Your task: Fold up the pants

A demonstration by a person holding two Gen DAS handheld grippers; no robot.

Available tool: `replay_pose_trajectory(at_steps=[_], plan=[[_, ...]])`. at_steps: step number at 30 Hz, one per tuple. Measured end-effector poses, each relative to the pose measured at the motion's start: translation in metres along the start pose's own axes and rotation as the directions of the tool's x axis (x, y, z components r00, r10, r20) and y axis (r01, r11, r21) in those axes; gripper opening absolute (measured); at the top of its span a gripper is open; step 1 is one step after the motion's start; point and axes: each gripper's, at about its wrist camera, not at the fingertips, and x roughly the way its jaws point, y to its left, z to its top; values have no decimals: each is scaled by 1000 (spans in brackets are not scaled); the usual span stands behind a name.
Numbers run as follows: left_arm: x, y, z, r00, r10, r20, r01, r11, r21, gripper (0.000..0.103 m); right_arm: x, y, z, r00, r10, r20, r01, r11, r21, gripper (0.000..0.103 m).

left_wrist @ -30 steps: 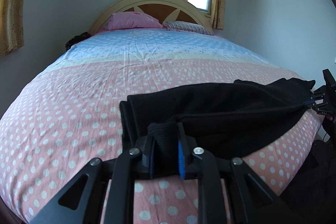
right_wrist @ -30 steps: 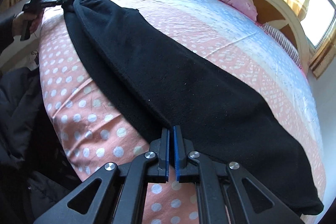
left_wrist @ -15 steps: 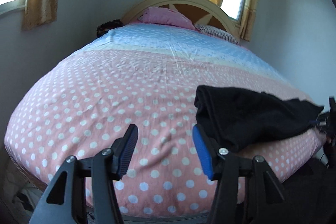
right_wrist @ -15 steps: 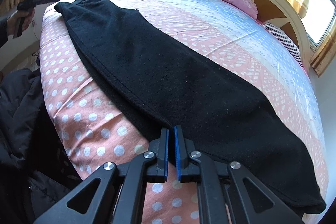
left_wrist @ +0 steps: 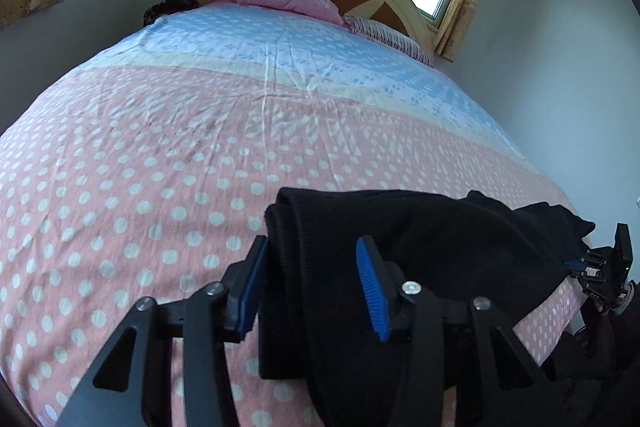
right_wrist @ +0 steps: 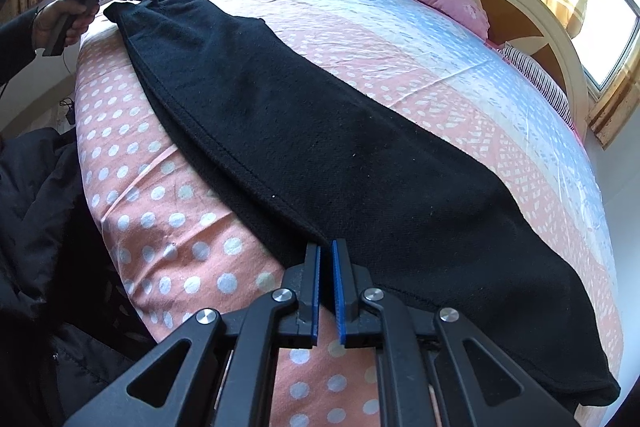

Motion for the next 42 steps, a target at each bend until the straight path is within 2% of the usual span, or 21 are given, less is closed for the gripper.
replay_pose_trajectory(at_steps=[2,5,9,12,14,16,18,19,23,25,27,32,34,39,42], plan=[[0,-5,0,999,31,8,-32,999,24,39,0,-1,0,1000,3,4,-3,1000,4,6],[-4,-8,3,998,59,17,-60,997,56,16,0,-2,-1,1000,1,8,-1,1000,9,6],[-9,-11,18,997,37,69,-40,998,49,11,0,-3,1,1000,6,6,-7,1000,25,6],[-17,-13,35,989,17,146,-19,1000,17,11,-1,-5,2,1000,3,11,-4,999,40,7],[-10,-13,42,988,34,152,-37,999,17,11,0,-5,2,1000,4,10,-5,999,46,7],[11,-9,42,992,86,96,-90,995,32,11,1,-5,2,1000,2,12,-2,999,47,7],[39,4,36,996,82,-22,-82,997,10,12,1,-5,1,1000,1,14,-2,999,48,7],[48,9,32,995,87,-53,-87,996,1,17,1,-5,1,1000,3,13,-4,999,48,7],[32,15,29,998,69,-4,-69,997,-39,22,-1,-6,0,1000,14,12,-15,999,38,8],[24,16,28,996,85,-1,-85,996,-27,34,-1,-6,1,1000,15,12,-15,999,32,9],[16,18,23,995,103,2,-103,994,-22,40,-3,-5,1,1000,8,16,-9,999,32,19],[-3,36,8,994,106,15,-105,992,-74,40,-11,-3,1,1000,0,30,-1,1000,26,22],[-7,40,0,996,87,1,-86,992,-88,40,-20,-4,4,998,21,55,-23,999,32,22],[-8,35,-17,996,80,-38,-81,996,-30,37,-30,2,19,995,26,97,-26,1000,0,22],[-9,31,-20,998,41,-39,-42,999,-16,34,-25,11,28,995,27,97,-25,999,-26,22]])
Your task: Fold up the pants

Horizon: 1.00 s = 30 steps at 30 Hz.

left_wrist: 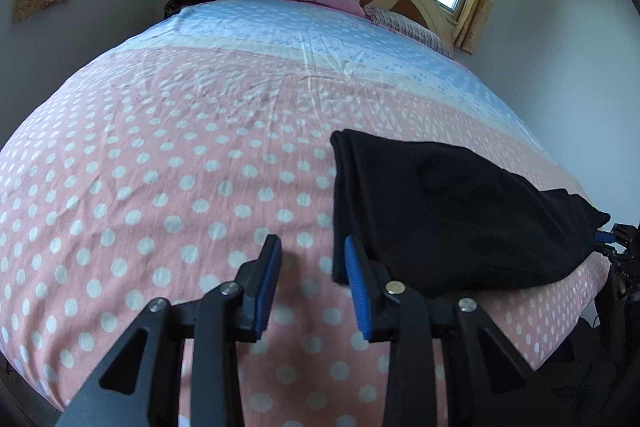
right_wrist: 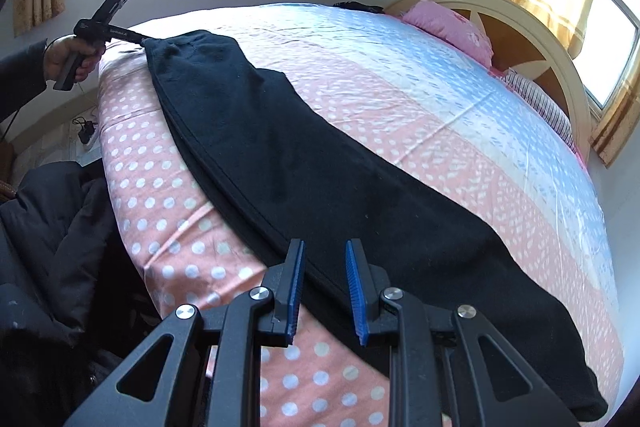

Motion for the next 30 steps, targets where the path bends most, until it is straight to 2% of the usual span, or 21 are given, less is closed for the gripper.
replay_pose_trajectory(at_steps=[2,6,8,9,11,15,17,18,20,23,25,26,27,30], plan=[[1,-4,0,1000,1,-4,-1,1000,11,34,3,7,4,1000,1,1,-1,1000,-19,23],[5,-7,1,999,-42,-9,42,999,6,34,8,20,11,1000,15,2,-15,999,-50,23],[10,-11,0,999,-50,-16,50,999,15,26,8,26,12,1000,16,-2,-16,998,-63,23],[11,-14,0,999,-48,-24,49,999,21,17,8,30,13,1000,19,-1,-19,997,-72,23],[8,-16,2,999,-34,-25,34,999,9,8,8,35,17,1000,23,2,-23,996,-86,23],[-14,-14,-4,998,-49,-38,48,999,-19,7,7,36,19,999,49,20,-47,996,-80,23],[-16,-16,-12,998,-19,-55,20,1000,8,7,12,35,20,998,65,18,-64,996,-65,23],[-14,-17,-16,998,-11,-59,12,1000,17,8,16,35,21,997,72,14,-71,996,-59,23],[-11,-17,-18,999,28,-34,-26,999,38,16,19,37,24,998,63,12,-62,996,-58,23],[-18,-13,-9,998,59,10,-59,998,7,25,13,36,28,998,64,28,-62,996,-58,23],[-32,-9,-1,997,50,66,-49,999,-16,32,10,30,31,996,83,38,-81,996,-44,31],[-38,-8,3,994,46,97,-44,999,-22,33,9,26,32,995,88,43,-86,996,-35,47],[-43,-9,8,993,32,115,-29,999,-22,36,10,20,37,995,87,50,-86,996,-24,54],[-30,-17,23,998,-5,63,6,1000,-14,37,18,7,56,993,94,68,-94,996,8,54]])
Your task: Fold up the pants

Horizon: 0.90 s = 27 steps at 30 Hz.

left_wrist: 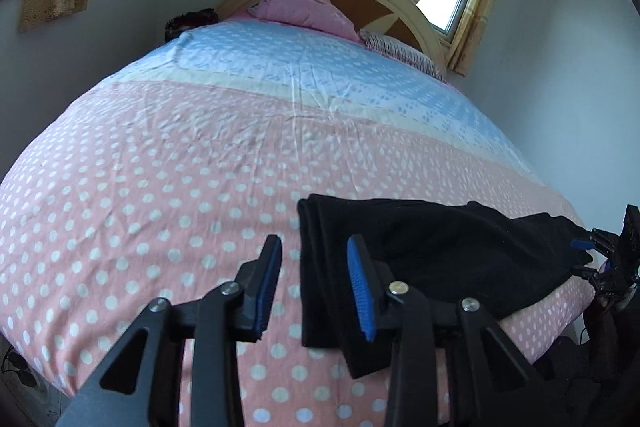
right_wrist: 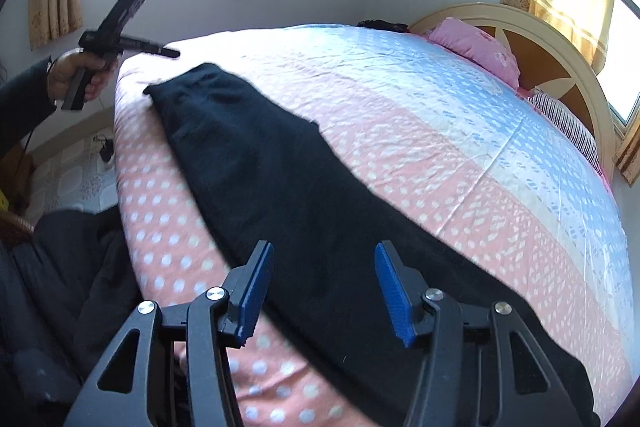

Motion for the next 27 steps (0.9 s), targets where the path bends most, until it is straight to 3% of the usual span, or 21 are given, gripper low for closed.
replay_pose_trajectory(at_steps=[2,7,14,17,20,21,23,27], plan=[[21,-6,5,998,0,-56,1,1000,15,37,6,-8,14,1000,-2,15,1,1000,28,54],[52,-9,12,995,28,-97,-26,1000,17,37,19,-16,42,999,0,42,-2,999,40,54],[54,-13,10,995,25,-100,-24,1000,17,37,38,-10,53,999,28,33,-29,999,22,54],[54,-12,10,994,31,-100,-29,999,26,29,52,-9,56,999,38,13,-38,999,35,54],[55,-10,12,993,47,-105,-47,999,8,28,62,-8,60,999,43,3,-43,998,37,54],[55,-9,14,994,61,-94,-61,998,6,29,64,-8,61,999,45,3,-45,998,38,54],[53,-5,15,993,85,-82,-86,996,-4,41,68,-8,63,999,54,3,-55,997,45,54],[54,-4,13,995,56,-80,-57,998,-1,42,74,-8,66,998,56,-1,-56,997,52,54]])
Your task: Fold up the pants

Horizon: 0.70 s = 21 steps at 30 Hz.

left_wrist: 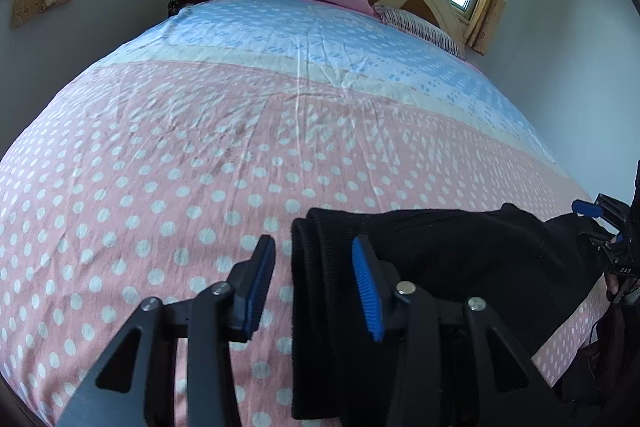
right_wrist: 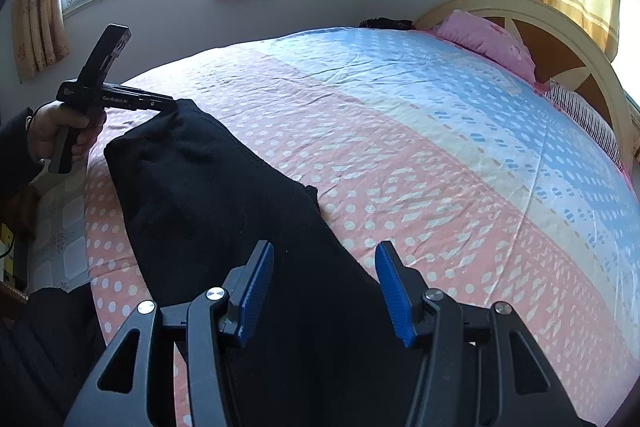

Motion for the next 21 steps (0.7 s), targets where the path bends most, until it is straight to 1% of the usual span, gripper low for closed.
replay_pose_trajectory(at_steps=[3,5,8,9,10,12,14,16,18,21], plan=[[3,-2,-2,1000,-30,-7,30,1000,-2,42,4,3,1,1000,-4,-8,4,1000,-9,54],[4,-7,-2,999,-31,-8,31,999,14,40,7,4,2,1000,-3,-13,3,1000,-11,54],[5,-10,-1,1000,-13,-7,14,999,29,30,12,4,6,1000,-1,-21,0,1000,-6,54],[5,-10,0,1000,-4,-4,4,999,36,21,14,3,7,1000,1,-24,-1,1000,0,54],[5,-10,1,1000,0,0,0,999,40,15,17,1,9,1000,2,-27,-2,1000,12,54],[3,-9,2,1000,-4,8,4,999,39,11,23,-6,13,999,10,-32,-9,999,47,54],[0,-10,2,1000,-8,13,7,999,49,10,30,-12,17,998,42,-37,-38,995,96,54],[0,-11,2,1000,-6,12,5,999,54,9,39,-21,22,995,94,-38,-86,982,168,54],[0,-11,2,1000,-9,10,8,999,45,9,51,-30,27,987,154,-46,-139,961,241,54],[2,-8,2,999,-34,6,34,999,6,9,69,-38,32,974,219,-54,-189,924,334,54]])
